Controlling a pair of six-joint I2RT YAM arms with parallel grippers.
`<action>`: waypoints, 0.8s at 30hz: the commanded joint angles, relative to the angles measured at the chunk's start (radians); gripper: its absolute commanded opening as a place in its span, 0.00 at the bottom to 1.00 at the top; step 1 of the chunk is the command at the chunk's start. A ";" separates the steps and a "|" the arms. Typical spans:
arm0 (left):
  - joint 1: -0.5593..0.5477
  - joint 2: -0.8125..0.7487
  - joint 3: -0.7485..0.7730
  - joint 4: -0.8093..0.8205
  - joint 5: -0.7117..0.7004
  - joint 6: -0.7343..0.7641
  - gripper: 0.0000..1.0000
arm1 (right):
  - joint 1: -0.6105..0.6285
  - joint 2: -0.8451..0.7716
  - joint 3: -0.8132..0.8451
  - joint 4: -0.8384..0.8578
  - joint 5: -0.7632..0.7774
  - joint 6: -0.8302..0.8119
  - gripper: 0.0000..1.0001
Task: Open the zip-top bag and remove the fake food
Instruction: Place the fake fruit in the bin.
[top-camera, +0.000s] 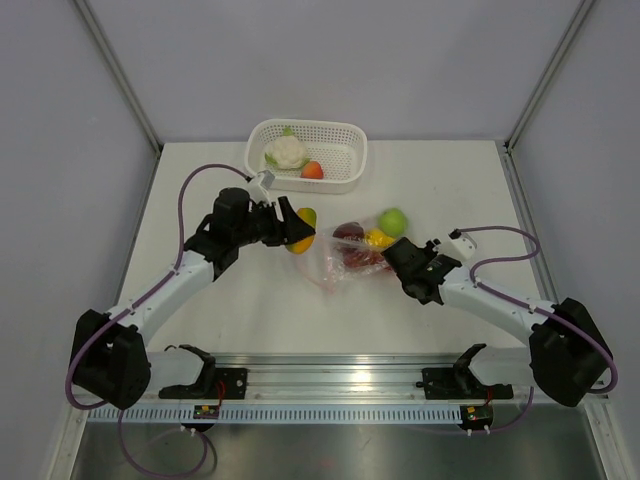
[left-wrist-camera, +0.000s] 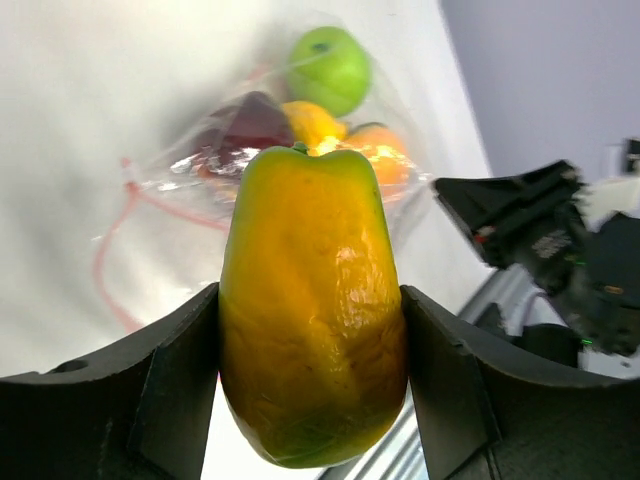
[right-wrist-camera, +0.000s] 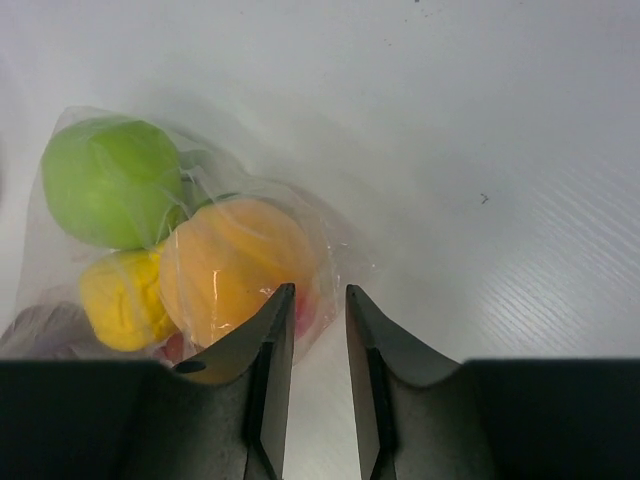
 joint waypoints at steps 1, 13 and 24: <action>-0.002 -0.001 0.038 -0.120 -0.145 0.076 0.61 | -0.004 -0.031 0.014 0.041 0.000 -0.053 0.34; 0.001 0.062 0.063 0.027 -0.373 0.001 0.61 | -0.006 -0.122 -0.014 0.208 -0.154 -0.251 0.34; 0.016 0.326 0.354 0.049 -0.433 -0.033 0.60 | -0.006 -0.203 0.051 0.224 -0.166 -0.446 0.41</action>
